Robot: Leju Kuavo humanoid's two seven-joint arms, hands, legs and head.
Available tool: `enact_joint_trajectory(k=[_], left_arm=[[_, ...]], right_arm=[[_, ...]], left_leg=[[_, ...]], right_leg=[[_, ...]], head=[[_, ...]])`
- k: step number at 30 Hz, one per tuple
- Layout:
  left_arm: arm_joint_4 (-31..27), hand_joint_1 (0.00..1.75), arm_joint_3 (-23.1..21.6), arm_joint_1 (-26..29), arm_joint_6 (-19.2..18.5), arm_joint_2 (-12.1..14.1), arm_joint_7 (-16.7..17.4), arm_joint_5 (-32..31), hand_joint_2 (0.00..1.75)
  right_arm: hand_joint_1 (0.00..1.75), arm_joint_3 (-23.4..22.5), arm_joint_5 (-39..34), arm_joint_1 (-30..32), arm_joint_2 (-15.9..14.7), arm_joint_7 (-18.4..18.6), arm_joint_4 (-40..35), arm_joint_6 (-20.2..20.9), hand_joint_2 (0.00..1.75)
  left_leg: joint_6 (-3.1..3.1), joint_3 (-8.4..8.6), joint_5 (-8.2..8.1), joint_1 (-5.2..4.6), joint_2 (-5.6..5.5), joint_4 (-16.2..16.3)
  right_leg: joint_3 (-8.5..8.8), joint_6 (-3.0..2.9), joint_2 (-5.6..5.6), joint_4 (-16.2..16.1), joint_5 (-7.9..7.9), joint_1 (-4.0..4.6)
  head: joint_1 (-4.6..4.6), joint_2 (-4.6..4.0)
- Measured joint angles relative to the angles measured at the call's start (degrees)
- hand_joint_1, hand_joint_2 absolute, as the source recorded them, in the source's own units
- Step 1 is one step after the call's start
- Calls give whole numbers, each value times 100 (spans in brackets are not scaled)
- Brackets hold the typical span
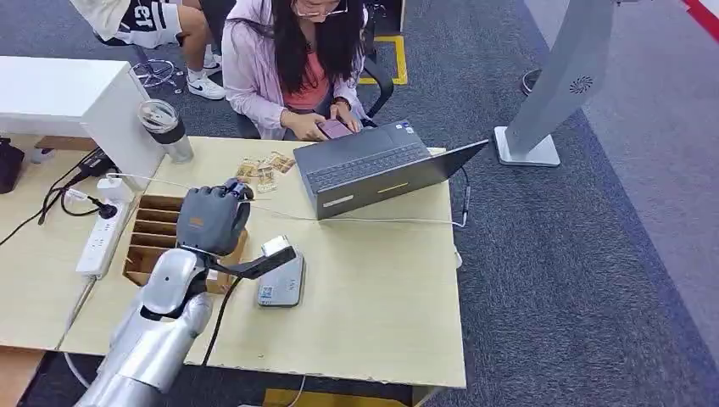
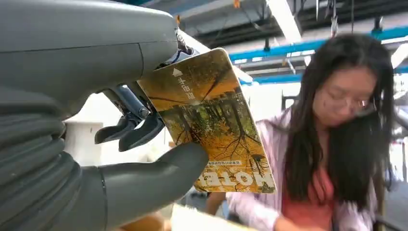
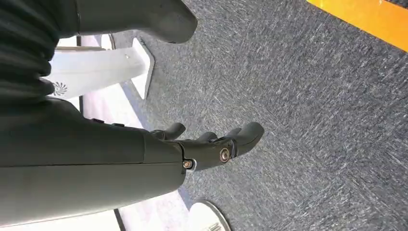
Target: Pass the card to the sensor for recognition and then transmit it.
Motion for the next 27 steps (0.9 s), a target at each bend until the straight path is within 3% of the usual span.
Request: enact_joint_trajectory(k=[7,14,20,27], left_arm=[[367,175,-293,231,127,-107,22,-11,175],[533,175,-354,253,105,-135,4,-46,175],[734,175,-373,431,48,-275,-42,-442,175],[1268,175,-373,593,-51,-426,20,-599,175]], right_arm=[[0,-2,0,1,22,-9,0,-4,175],[0,-7,15,2,24,-11,0,0,175],[0,-9,18,2,28,-41,0,46,175],[0,-15,63,2,52,-57,0,81,175]], left_leg=[[0,0,0,1,0,0],[0,0,1,1,0,0],[0,-3,0,0,-1,0],[1,-2,0,1,0,0]], right_leg=[[-1,0,0,0,0,0],[-1,0,0,1,0,1],[-1,0,-1,0,0,1],[-1,0,0,0,0,1]], head=[[-2,0],[0,0],[0,0],[0,0]])
